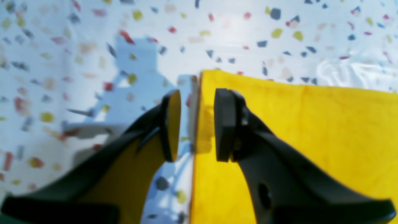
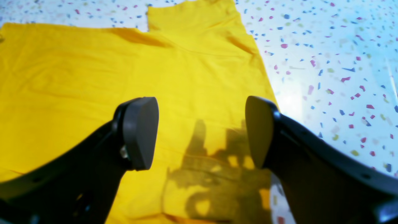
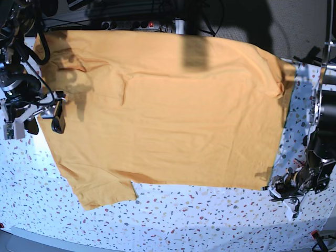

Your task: Fold the T-shirt properly

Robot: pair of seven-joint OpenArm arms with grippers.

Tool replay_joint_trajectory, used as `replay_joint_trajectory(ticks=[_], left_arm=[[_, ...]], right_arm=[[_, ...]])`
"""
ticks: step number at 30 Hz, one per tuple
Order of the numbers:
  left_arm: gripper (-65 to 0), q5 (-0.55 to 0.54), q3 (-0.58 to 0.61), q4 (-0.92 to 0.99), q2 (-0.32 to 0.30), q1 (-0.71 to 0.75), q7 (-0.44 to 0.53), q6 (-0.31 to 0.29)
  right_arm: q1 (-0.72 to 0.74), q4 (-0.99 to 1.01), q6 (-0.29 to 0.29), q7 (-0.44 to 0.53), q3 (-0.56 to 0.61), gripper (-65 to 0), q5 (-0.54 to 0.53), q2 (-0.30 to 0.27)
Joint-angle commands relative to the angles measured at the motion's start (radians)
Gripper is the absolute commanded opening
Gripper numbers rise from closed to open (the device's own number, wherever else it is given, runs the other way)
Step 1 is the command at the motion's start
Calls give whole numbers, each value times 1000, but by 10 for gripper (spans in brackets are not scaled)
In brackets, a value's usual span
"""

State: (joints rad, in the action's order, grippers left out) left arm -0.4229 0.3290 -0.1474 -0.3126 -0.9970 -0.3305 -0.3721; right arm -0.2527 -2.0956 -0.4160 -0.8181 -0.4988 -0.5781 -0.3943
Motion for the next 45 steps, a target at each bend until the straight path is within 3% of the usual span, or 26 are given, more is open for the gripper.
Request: replay_joint_trajectory(ticks=[1, 4, 8, 14, 21, 26, 35, 37, 39, 43, 45], left_arm=[[-464, -18, -1, -12, -3, -31, 26, -7], [-464, -24, -1, -12, -3, 10, 58, -5], [-465, -23, -1, -12, -3, 68, 129, 13], [-465, -24, -1, -12, -3, 111, 165, 13], [-465, -32, -1, -19, 13, 111, 164, 11], [-465, -31, -1, -19, 43, 116, 160, -32], [-467, 23, -1, -19, 43, 113, 169, -17], [-536, 29, -1, -19, 43, 113, 174, -5], [-650, 29, -1, -19, 44, 113, 175, -6], [-650, 29, -1, -19, 46, 113, 175, -6], [-650, 29, -1, -19, 46, 113, 175, -6]], right_arm=[[8, -29, -8, 21, -8, -225, -6, -5], [3, -52, -34, 8, -8, -225, -6, 20], [3, -76, -114, -20, -8, -225, -14, 24], [3, -85, -146, -37, -8, -225, -85, 39], [3, -85, -150, -40, -8, -225, -88, 81], [3, -85, -150, -40, -8, -225, -88, 81], [3, -85, -150, -39, -8, -225, -87, 81], [3, -85, -151, -32, -8, -227, -87, 81], [4, -85, -151, -5, -8, -252, -80, 81], [31, -84, -148, 45, -8, -262, -39, 82], [65, -70, -109, 65, -8, -262, 25, 82]])
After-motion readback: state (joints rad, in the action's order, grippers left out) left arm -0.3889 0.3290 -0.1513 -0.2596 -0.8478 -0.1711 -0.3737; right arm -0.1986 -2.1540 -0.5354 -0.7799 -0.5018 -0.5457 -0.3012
